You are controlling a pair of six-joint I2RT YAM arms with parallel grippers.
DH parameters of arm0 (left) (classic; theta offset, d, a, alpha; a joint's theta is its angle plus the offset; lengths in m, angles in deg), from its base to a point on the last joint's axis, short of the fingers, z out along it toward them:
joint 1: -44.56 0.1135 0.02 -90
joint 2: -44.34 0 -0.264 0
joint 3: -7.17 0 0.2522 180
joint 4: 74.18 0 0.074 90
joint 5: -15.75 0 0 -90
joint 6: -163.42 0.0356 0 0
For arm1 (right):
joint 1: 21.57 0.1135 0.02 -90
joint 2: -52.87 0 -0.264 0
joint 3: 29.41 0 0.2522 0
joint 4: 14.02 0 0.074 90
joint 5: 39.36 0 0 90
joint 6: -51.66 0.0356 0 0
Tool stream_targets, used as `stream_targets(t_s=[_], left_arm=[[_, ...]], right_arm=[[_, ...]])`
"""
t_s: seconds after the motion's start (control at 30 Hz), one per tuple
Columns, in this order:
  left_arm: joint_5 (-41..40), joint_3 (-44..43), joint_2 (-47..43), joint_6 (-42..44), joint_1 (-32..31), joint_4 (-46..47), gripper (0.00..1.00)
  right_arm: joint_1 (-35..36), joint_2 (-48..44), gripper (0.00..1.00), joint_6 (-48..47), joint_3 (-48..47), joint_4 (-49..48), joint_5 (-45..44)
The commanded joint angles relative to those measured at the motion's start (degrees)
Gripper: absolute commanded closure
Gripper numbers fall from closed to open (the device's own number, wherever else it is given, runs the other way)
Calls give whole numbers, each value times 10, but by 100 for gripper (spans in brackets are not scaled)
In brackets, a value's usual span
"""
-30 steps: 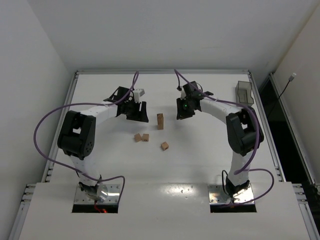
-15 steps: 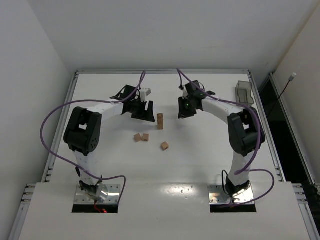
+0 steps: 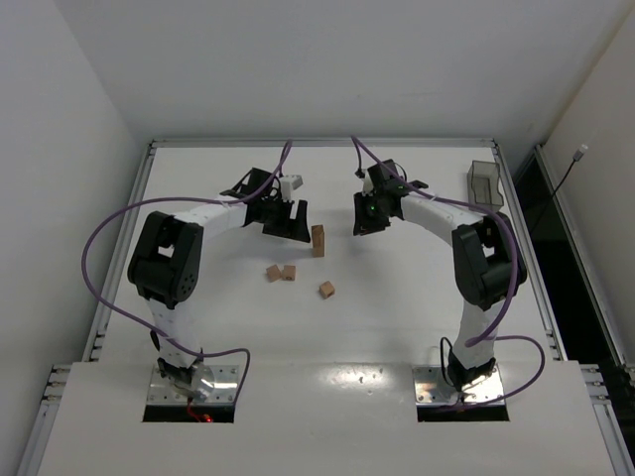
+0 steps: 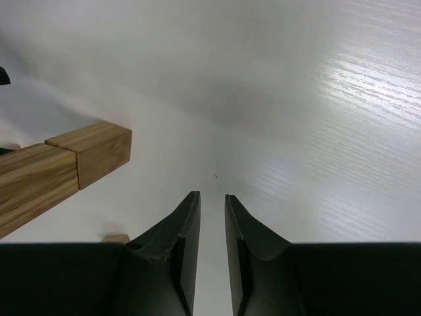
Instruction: Build the wood block tower
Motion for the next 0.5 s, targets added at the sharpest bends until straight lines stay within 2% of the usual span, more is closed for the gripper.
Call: stream_targets(t_s=[0.0, 0.47], left_arm=[[9, -19, 8, -7, -5, 3, 28], [14, -19, 8, -7, -5, 3, 24]], right_arm=[[-3, -22, 81, -1, -3, -16, 9], [-3, -17, 81, -1, -3, -16, 14]])
